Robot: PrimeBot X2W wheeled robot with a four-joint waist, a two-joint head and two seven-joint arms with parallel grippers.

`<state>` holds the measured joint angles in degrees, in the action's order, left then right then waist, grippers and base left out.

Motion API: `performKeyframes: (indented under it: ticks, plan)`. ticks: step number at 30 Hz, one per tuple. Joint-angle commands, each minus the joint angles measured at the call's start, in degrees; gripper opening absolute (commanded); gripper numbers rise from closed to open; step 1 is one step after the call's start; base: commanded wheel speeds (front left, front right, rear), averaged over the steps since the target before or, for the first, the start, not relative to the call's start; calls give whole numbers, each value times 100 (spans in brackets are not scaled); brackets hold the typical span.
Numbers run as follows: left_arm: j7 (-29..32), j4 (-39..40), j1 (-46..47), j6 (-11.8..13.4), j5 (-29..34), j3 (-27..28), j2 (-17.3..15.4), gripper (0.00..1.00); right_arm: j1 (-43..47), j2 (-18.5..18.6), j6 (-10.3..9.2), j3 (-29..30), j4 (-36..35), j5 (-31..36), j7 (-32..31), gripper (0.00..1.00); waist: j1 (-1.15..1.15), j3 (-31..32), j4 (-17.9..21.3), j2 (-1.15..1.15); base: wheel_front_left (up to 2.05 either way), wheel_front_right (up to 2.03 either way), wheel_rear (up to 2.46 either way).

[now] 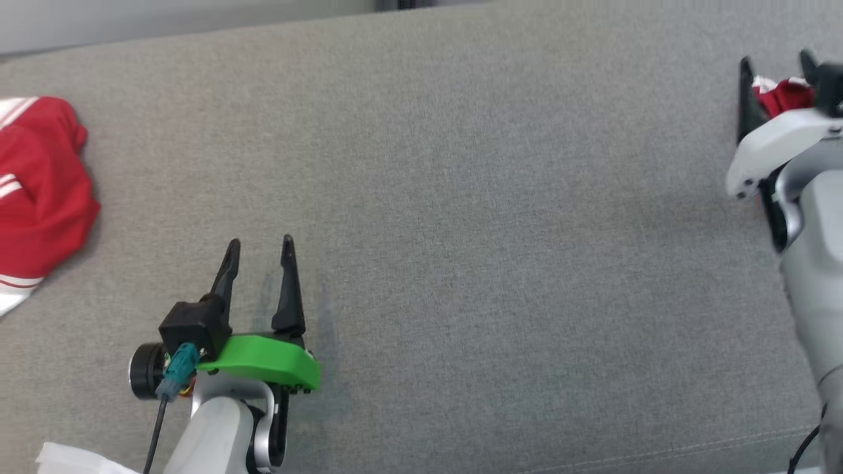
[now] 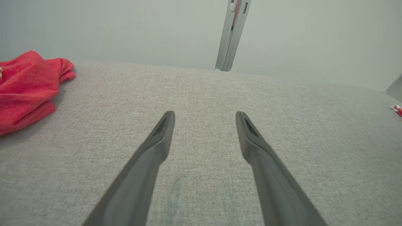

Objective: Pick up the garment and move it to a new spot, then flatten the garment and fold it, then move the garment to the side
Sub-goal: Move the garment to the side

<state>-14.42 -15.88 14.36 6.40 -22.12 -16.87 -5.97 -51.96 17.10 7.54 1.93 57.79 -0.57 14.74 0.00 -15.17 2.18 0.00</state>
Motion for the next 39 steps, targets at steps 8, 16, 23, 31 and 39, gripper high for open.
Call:
performKeyframes:
  ticks: [8, 16, 23, 31, 39]
  plan:
    - [-78, -241, -497, 86, -130, 353, 62, 100, 1430, -543, -10, -73, -1187, -496, 48, 100, 0, 913, -456, 0, 0, 0, 0]
    - [-78, -196, -954, -10, -2, 581, 137, 100, 2891, -1118, -10, 165, -2506, -577, 47, 100, 0, 1321, -687, 0, 0, 0, 0]
    - [-78, -137, -1253, -34, 66, 702, 215, 100, 3898, -1388, -10, 144, -3502, -493, -169, 100, 0, 1504, -716, 0, 0, 0, 0]
    - [-79, -83, -1457, -41, 144, 679, 257, 100, 4751, -1410, -10, -178, -4316, -1104, -381, 100, 0, 1596, -674, 0, 0, 0, 0]
    - [-79, -119, -1418, -63, 173, 602, 272, 100, 5027, -1413, -10, -134, -4548, -1124, -455, 100, 0, 1637, -671, 0, 0, 0, 0]
